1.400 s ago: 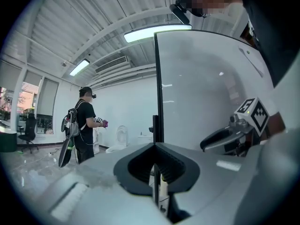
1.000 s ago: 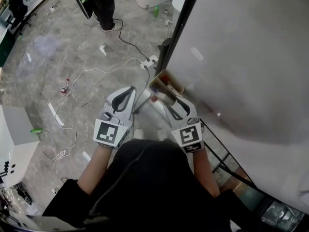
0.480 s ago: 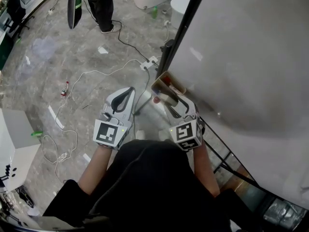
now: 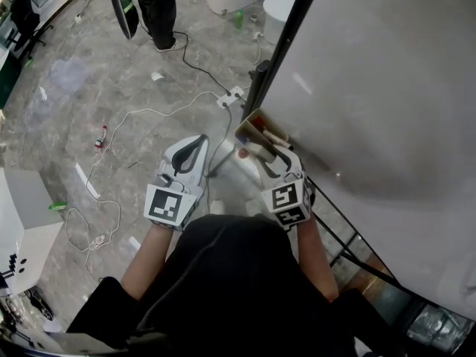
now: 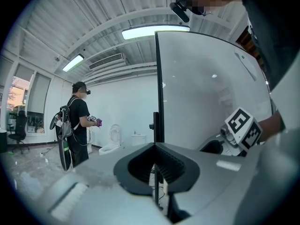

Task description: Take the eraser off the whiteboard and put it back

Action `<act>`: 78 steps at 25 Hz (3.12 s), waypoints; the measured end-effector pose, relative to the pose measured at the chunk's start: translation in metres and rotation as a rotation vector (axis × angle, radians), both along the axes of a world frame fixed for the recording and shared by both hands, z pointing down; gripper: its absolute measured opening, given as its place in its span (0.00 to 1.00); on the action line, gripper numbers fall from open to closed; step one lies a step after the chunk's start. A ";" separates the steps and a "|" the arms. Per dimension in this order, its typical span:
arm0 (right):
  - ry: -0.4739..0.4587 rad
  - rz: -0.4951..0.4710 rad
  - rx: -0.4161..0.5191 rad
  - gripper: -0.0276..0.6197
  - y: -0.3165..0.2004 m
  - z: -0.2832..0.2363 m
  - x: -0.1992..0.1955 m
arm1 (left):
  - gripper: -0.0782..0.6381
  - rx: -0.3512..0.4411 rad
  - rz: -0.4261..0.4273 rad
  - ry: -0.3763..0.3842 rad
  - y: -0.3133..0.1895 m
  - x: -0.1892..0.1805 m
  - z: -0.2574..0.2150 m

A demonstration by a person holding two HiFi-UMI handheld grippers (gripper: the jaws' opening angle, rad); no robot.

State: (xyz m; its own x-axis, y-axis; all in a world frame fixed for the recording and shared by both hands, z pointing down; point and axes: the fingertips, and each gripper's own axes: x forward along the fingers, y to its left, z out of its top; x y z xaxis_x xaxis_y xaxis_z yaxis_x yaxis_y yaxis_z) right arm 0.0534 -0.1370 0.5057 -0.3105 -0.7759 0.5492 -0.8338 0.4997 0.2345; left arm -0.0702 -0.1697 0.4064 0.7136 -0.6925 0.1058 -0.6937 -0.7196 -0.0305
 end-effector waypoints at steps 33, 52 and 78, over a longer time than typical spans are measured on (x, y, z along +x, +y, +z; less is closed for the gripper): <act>-0.308 0.066 0.313 0.32 0.032 -0.111 0.029 | 0.12 0.027 0.036 0.005 0.015 0.031 -0.012; -0.424 0.036 0.387 0.32 0.048 -0.152 0.055 | 0.12 0.030 0.000 0.034 0.017 0.052 -0.025; -0.464 -0.001 0.438 0.32 0.057 -0.176 0.058 | 0.12 0.042 -0.049 0.038 0.014 0.042 -0.030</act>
State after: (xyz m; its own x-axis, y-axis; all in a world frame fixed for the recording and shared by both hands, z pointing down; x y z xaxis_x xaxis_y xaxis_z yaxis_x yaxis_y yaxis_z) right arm 0.1117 -0.0802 0.3299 -0.4409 -0.8975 -0.0106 -0.8972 0.4404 0.0324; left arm -0.0285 -0.1558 0.3761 0.6814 -0.7302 0.0495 -0.7296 -0.6831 -0.0325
